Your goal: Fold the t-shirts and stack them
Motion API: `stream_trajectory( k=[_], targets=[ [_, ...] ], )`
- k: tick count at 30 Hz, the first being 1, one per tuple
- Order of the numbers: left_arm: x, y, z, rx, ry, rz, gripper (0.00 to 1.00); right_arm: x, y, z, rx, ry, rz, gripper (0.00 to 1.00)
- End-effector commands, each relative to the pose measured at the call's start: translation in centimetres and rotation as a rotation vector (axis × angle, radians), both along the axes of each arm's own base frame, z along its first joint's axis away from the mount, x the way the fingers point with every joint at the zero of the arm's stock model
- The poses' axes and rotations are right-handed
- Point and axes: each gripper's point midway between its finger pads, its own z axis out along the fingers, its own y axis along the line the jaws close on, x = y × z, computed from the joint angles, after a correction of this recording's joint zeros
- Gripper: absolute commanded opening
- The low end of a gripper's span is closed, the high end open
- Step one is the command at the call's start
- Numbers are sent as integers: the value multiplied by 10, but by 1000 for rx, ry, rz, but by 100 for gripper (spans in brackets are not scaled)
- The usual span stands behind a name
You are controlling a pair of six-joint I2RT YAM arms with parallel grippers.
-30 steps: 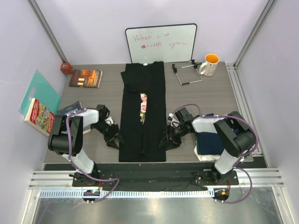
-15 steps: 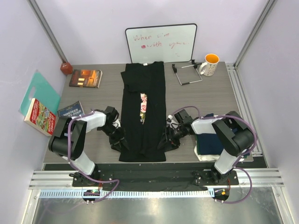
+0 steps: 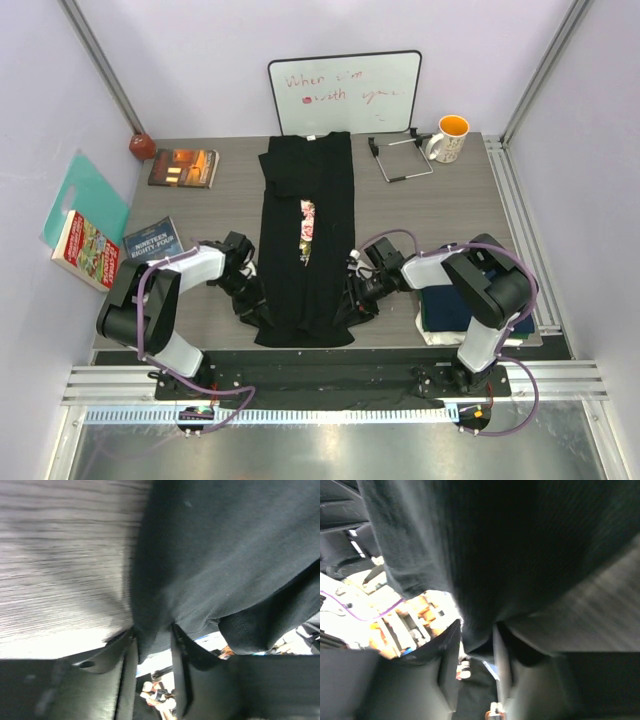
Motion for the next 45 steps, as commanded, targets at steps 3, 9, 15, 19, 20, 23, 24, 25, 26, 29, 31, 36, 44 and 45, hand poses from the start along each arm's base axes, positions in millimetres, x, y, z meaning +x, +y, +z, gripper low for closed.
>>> stream_trajectory(
  k=[3,9,15,19,20,23,24,25,26,29,31,36,44,45],
  targets=[
    [2,0,-8,5,-11,-3,18,-7,-23,-47,-209,-23,-16,7],
    [4,1,-6,14,3,-17,0,-2,-21,-30,-198,-63,12,1],
    [36,0,31,42,-114,-4,0,13,-16,-2,-191,-132,21,1],
    [67,-3,60,59,-210,7,0,39,-5,24,-159,-188,-7,1],
    [73,-3,62,62,-215,8,0,46,-3,29,-153,-202,-13,1],
    [93,-4,69,75,-225,10,0,66,3,46,-137,-239,-14,1],
    [101,-5,74,72,-244,10,0,78,4,54,-132,-254,-24,1],
    [104,-3,75,73,-239,19,0,84,3,59,-130,-260,-30,1],
    [108,-3,75,74,-238,22,0,91,3,62,-128,-264,-40,1],
    [126,-1,82,64,-262,43,0,119,-5,79,-115,-297,-90,1],
    [136,2,81,67,-265,56,0,142,-13,89,-102,-321,-134,1],
    [181,9,91,72,-329,87,0,187,-22,104,-90,-371,-188,1],
    [269,5,82,49,-402,129,0,239,-19,84,-114,-363,-220,1],
    [273,4,81,49,-402,127,0,249,-16,88,-105,-377,-227,2]
  ],
)
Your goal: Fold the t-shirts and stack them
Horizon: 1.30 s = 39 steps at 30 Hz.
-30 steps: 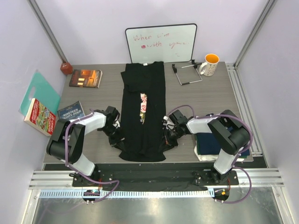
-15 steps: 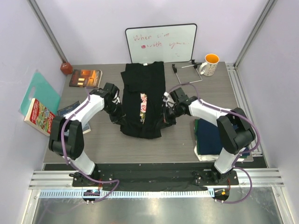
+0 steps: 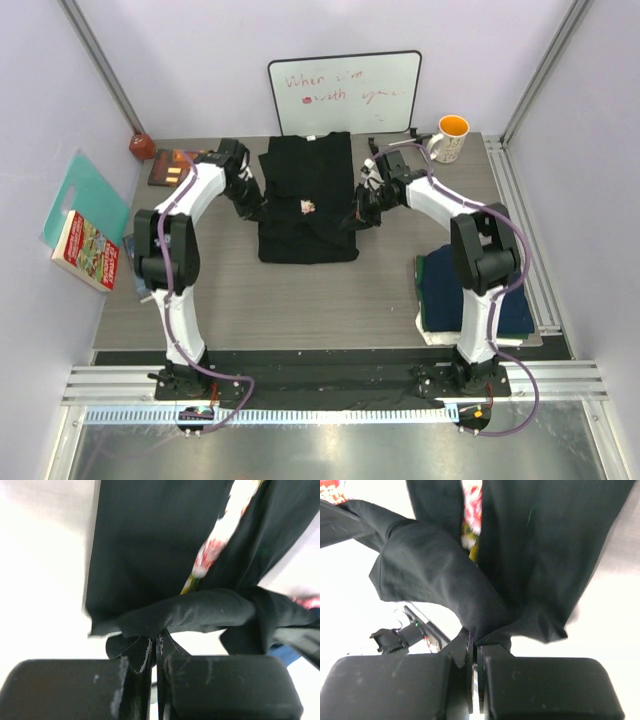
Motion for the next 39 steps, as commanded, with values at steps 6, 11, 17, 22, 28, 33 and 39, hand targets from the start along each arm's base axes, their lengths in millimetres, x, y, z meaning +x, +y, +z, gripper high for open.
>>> stream_trajectory(
  k=[6,11,17,22,28,33,39],
  targets=[
    [71,-5,-2,-2,-94,5,0,67,11,14,23,-78,-24,1],
    [90,-4,2,4,-119,10,0,91,9,22,39,-103,-54,1],
    [106,-1,-6,-1,-133,24,0,102,6,-1,31,-49,-84,10],
    [112,2,-29,3,-95,41,14,109,5,-25,16,-23,-120,29],
    [133,-4,-29,-43,-147,81,25,131,17,-18,81,-40,-165,43],
    [146,-10,-24,-121,-164,109,23,141,30,-11,182,-12,-187,39],
    [153,-11,-13,-200,-182,137,1,148,40,-2,290,6,-214,19]
  ],
)
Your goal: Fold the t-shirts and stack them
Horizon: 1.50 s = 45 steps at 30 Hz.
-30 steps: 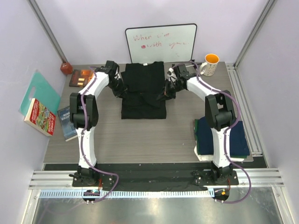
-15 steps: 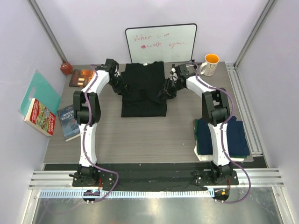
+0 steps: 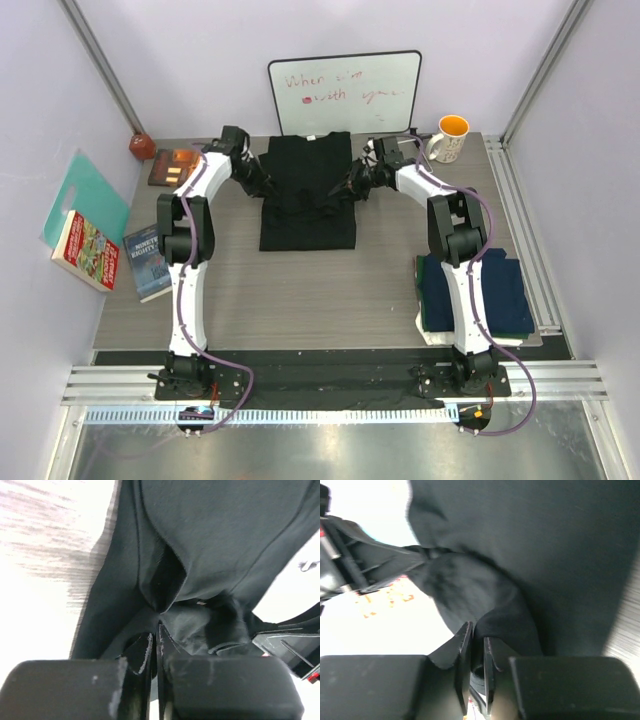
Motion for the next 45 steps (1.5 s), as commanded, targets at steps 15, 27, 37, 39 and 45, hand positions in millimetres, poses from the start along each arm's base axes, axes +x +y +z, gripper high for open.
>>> stream_trajectory(
  k=[15,27,37,39,45],
  targets=[
    [42,4,25,-252,-52,144,8,50,5,47,455,49,-227,7],
    [43,26,10,-233,33,235,9,54,-12,25,440,124,-327,13],
    [45,40,15,-233,46,312,20,59,-27,31,491,120,-419,28],
    [46,39,15,-241,45,316,21,62,-32,36,542,127,-456,29],
    [53,55,21,-264,31,362,22,70,-43,54,661,104,-519,30]
  ],
)
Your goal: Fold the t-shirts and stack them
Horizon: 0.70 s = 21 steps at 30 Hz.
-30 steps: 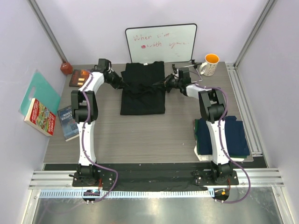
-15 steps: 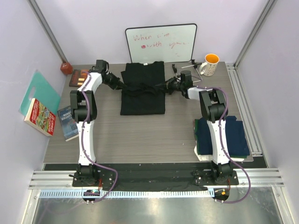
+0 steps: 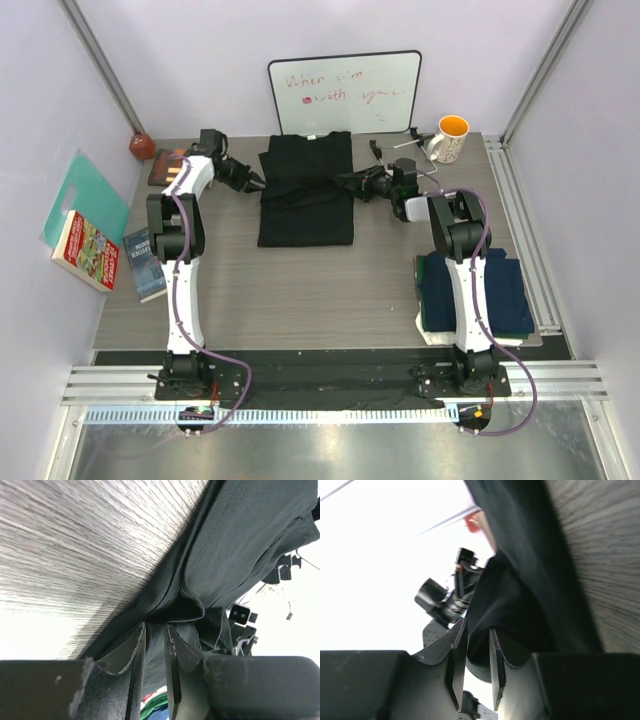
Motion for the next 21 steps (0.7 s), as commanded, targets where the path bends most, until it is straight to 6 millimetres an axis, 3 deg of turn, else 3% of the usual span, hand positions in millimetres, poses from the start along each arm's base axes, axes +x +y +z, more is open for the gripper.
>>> stream_trajectory(
  k=[1,4,5,7,12,13,14,16,17,19,20,21],
  targets=[
    [12,19,27,-14,-63,51,22,17,-19,45,112,-38,-111,30],
    [7,36,39,60,-92,78,25,17,-29,55,105,-62,-131,32],
    [8,40,59,77,-143,83,27,17,-32,60,101,-66,-138,32],
    [8,48,69,109,-174,93,29,16,-40,58,98,-60,-153,33],
    [-1,49,104,135,-238,53,29,10,-46,66,91,-78,-146,33],
    [-7,47,101,129,-230,36,28,5,-46,77,81,-99,-121,32],
    [-12,40,106,117,-246,9,27,-1,-44,68,11,-92,-88,30],
    [-30,28,109,126,-267,-60,27,-11,-34,83,-88,-141,-18,30],
    [-39,18,108,121,-269,-96,27,-24,-32,61,-207,-102,45,30],
    [-67,-12,90,131,-242,-209,26,-32,-21,71,-283,-152,119,30],
    [-81,-31,81,134,-223,-262,26,-43,-14,63,-320,-142,168,30],
    [-91,-37,69,148,-195,-280,25,-51,-10,57,-327,-130,189,30]
  ],
)
